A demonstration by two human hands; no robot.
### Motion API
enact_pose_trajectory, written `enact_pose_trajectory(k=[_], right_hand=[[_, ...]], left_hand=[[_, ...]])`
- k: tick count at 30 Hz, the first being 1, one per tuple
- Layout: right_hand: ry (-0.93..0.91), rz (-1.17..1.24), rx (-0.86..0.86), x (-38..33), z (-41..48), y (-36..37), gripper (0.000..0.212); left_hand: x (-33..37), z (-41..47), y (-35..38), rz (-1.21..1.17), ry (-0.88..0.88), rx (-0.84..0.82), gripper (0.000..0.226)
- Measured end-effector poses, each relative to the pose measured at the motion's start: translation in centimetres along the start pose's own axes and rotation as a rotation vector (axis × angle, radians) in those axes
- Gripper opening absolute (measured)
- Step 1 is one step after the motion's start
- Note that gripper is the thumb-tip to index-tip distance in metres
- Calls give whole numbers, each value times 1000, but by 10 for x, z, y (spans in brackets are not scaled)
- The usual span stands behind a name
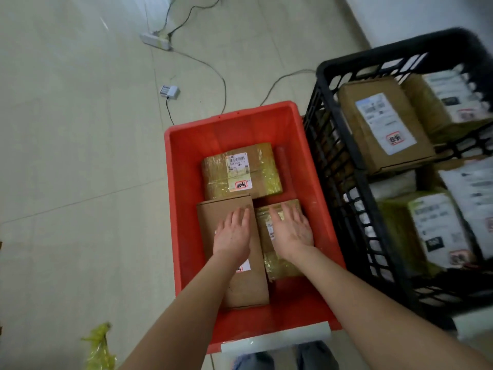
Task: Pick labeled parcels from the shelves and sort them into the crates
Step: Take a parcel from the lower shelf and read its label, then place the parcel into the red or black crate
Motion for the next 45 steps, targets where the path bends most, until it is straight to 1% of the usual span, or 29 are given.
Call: enact_pose_trajectory(k=[3,6,10,13,19,23,27,30,33,36,40,45], right_hand=[[43,63,46,3,-34,-19,85],[99,134,106,7,-76,-37,78],[211,216,176,25,-141,-54,77],[293,270,229,50,-194,-61,69],[495,363,281,117,-301,-44,67],[653,444,304,171,-385,-18,65],[815,523,347,226,-476,24,60],[918,569,370,264,-559,69,62],[1013,601,428,299,-647,116,58],[1102,663,454,330,-730,159,61],[1213,664,492,365,-824,214,59],[1353,730,513,400,-909,274,63]], left_hand=[[16,-22,-21,57,76,18,87],[32,-50,-46,106,159,30,87],[65,-91,-79,170,293,86,87],[104,-126,-94,214,405,110,84],[206,-205,-85,316,620,77,75],[284,-263,-57,399,808,104,68],[364,-334,-18,521,957,91,75],[427,-410,19,586,1075,86,79],[488,-492,61,636,1195,85,80],[542,-570,104,645,1289,81,80],[597,-659,161,682,1387,51,81],[648,-730,219,730,1499,22,82]])
Point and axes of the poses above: each hand's wrist, its own z-axis towards the middle knuckle, its own y-axis out of the palm, x = y × z, the point moved 7 cm from there along z, towards the middle knuckle, and after that the axes turned 3 degrees about -z, right-handed, at the moved point
